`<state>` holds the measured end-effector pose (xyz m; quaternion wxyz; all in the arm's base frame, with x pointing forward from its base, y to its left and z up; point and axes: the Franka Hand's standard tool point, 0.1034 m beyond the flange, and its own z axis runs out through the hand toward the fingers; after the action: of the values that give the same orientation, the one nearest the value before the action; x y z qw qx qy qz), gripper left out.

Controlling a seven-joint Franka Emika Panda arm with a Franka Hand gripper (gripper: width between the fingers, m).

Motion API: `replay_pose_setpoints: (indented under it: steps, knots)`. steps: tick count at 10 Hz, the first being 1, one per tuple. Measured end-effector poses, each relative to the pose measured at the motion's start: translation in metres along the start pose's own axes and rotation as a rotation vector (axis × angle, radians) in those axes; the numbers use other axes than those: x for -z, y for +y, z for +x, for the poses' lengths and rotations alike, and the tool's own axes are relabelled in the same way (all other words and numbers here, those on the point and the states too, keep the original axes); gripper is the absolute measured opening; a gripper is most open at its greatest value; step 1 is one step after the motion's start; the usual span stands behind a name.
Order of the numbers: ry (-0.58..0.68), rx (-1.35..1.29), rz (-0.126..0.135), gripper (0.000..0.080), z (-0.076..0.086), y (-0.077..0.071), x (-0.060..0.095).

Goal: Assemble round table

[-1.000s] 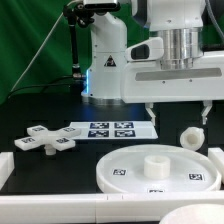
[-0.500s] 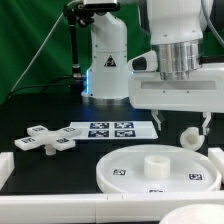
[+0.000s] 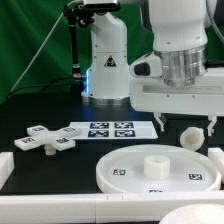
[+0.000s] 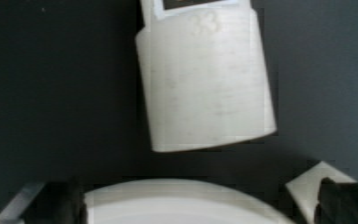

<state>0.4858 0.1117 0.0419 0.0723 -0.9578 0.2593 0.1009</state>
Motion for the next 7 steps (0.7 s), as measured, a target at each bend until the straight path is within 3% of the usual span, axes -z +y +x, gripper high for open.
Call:
replay_pose_setpoints:
  steps: [1, 4, 7]
  knots:
    - [-0.027, 0.02, -0.001, 0.0649, 0.004, 0.0, 0.001]
    - [-0.24, 0.023, -0.038, 0.0649, 0.003, 0.011, 0.0]
    - [-0.4, 0.034, -0.065, 0.0649, 0.0, 0.01, -0.004]
